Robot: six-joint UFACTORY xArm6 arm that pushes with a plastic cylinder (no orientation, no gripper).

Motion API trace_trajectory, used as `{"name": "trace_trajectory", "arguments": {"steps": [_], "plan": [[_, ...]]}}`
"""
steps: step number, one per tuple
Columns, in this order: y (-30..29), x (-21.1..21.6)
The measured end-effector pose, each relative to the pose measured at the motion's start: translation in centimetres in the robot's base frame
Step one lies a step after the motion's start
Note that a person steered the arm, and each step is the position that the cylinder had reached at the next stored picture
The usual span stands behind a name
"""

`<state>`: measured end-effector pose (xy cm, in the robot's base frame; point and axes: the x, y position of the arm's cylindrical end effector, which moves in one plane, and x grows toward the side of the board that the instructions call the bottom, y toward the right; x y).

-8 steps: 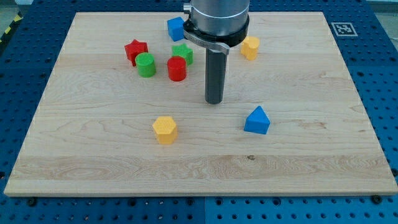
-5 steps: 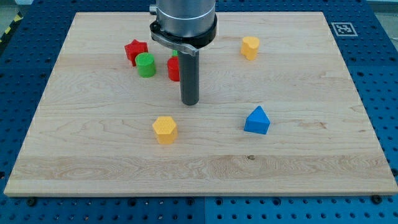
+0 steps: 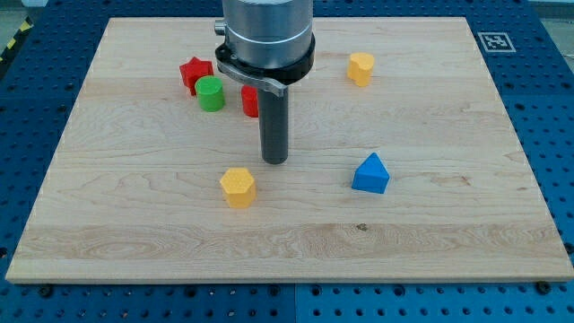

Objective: Slide the yellow hexagon closer to blue triangle

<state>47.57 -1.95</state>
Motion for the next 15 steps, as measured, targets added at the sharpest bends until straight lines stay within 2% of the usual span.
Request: {"name": "trace_trajectory", "arguments": {"steps": [5,7,8,9,11,13,15], "plan": [[-0.3,-0.2],[-12.0,1.4],[-12.3,1.7],[-9.5,2.5],[-9.3,7.1],[-7.1,5.7],[-0.4,5.7]]}}
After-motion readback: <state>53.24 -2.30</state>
